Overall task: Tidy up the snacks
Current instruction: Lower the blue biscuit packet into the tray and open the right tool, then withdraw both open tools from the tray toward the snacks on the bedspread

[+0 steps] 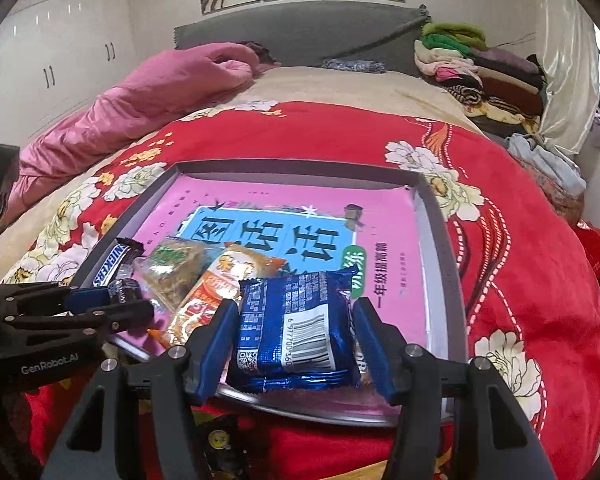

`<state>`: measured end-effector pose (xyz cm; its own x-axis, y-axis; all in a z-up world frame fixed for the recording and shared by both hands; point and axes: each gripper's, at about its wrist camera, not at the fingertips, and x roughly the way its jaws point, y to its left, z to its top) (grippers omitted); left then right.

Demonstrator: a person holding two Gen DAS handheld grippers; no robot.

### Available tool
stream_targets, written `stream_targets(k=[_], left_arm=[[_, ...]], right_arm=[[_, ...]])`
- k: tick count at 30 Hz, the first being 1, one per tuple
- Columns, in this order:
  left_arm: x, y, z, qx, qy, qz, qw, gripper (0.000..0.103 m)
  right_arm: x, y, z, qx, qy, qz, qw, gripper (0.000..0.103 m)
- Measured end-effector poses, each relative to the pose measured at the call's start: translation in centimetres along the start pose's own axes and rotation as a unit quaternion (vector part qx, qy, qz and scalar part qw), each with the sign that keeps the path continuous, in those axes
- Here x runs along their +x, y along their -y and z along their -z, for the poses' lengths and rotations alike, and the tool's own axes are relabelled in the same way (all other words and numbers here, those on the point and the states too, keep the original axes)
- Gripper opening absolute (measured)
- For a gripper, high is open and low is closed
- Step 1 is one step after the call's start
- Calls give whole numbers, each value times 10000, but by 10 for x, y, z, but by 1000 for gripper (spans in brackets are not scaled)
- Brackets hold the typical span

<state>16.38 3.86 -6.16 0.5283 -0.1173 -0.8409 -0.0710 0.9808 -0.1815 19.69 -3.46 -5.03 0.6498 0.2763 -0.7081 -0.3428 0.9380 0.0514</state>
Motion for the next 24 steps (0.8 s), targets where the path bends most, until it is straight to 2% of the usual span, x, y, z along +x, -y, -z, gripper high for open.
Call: stream_targets(k=[11,19,24], left_arm=[[-3,-1,-1,20,-3,12,10000,38],[-7,3,-3,81,23,47,10000,39],[-12,6,-5,126,85,75,9999,47]], right_arm=[[-3,9,-1,278,21,-60,9996,64],[-10,8,-3,247,168,-177,9994,68],[-11,7,-4,256,163,-189,9994,70]])
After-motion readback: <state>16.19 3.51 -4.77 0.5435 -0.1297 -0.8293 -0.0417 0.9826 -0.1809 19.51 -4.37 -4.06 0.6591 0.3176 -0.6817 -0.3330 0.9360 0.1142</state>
